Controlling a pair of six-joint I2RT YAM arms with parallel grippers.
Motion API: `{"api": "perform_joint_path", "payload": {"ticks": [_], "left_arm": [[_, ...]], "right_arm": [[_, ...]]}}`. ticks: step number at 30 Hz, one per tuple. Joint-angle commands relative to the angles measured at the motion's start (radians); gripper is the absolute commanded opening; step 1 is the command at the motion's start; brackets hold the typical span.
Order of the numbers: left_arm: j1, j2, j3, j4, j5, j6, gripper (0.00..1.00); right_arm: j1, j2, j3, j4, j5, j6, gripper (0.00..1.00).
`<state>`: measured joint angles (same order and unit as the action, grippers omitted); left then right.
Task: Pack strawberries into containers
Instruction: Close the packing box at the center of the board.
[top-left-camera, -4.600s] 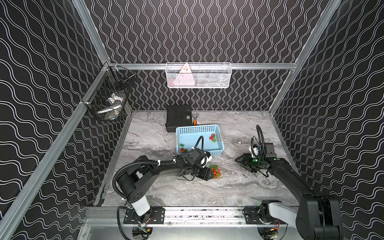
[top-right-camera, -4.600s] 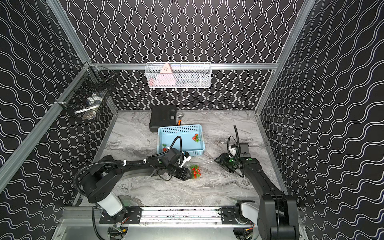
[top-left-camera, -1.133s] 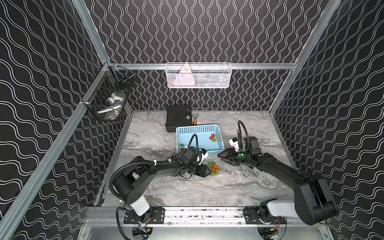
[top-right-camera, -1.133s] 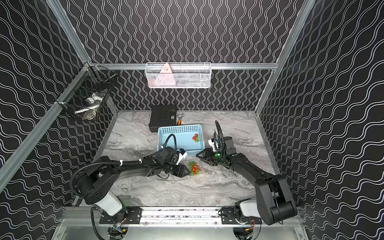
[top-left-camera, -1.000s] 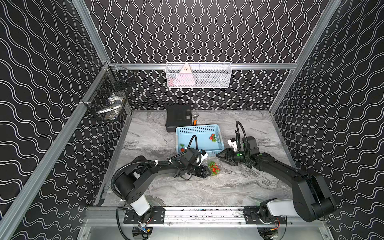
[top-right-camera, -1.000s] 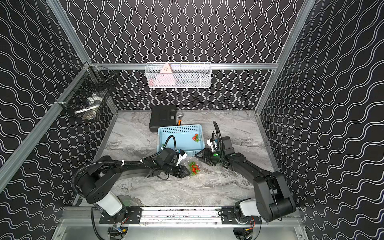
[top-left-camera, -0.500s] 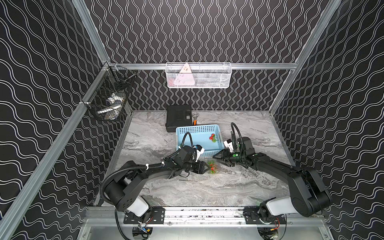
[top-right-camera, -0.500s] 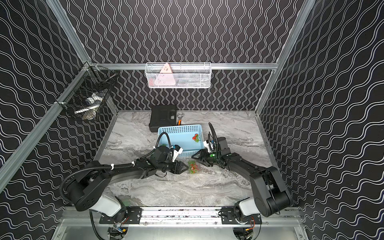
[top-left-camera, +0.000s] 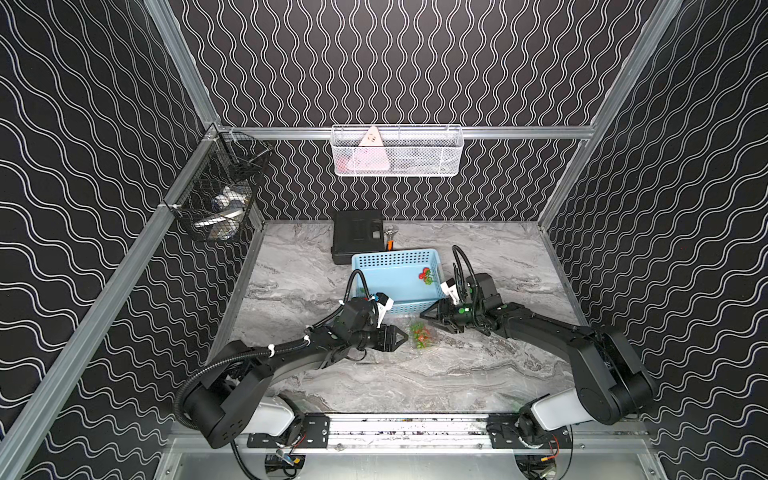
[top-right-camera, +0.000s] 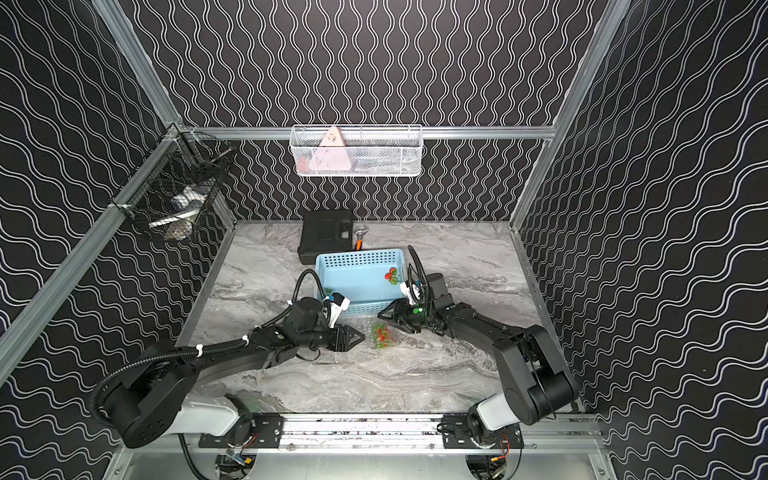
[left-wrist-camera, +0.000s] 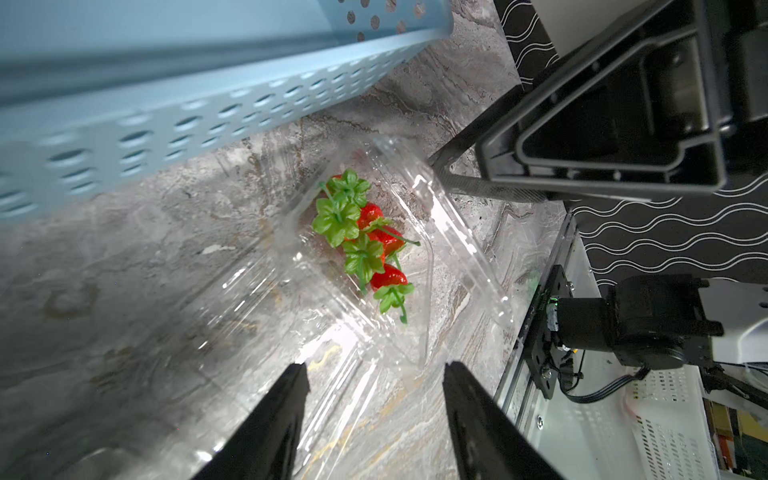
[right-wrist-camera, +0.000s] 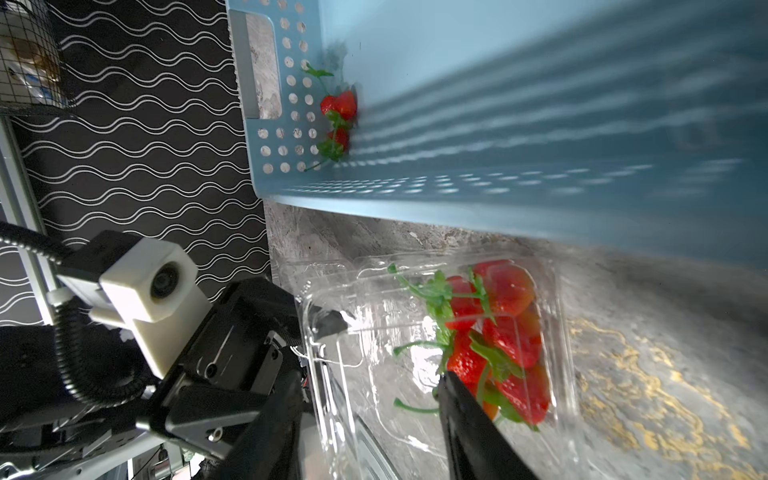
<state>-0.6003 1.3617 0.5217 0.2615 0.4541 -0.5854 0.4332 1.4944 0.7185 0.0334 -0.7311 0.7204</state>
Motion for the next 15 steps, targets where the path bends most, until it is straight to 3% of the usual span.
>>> {"api": "perform_joint_path", "payload": {"ticks": [1, 15], "left_arm": [[0.022, -0.029, -0.022, 0.042, -0.001, -0.038, 0.58], [0.034, 0.008, -0.074, 0.184, 0.054, -0.116, 0.57]], "right_arm": [[0.009, -0.003, 0.019, -0.036, 0.029, -0.031, 0.54], [0.104, -0.042, 0.075, -0.116, 0.08, -0.048, 0.54]]}}
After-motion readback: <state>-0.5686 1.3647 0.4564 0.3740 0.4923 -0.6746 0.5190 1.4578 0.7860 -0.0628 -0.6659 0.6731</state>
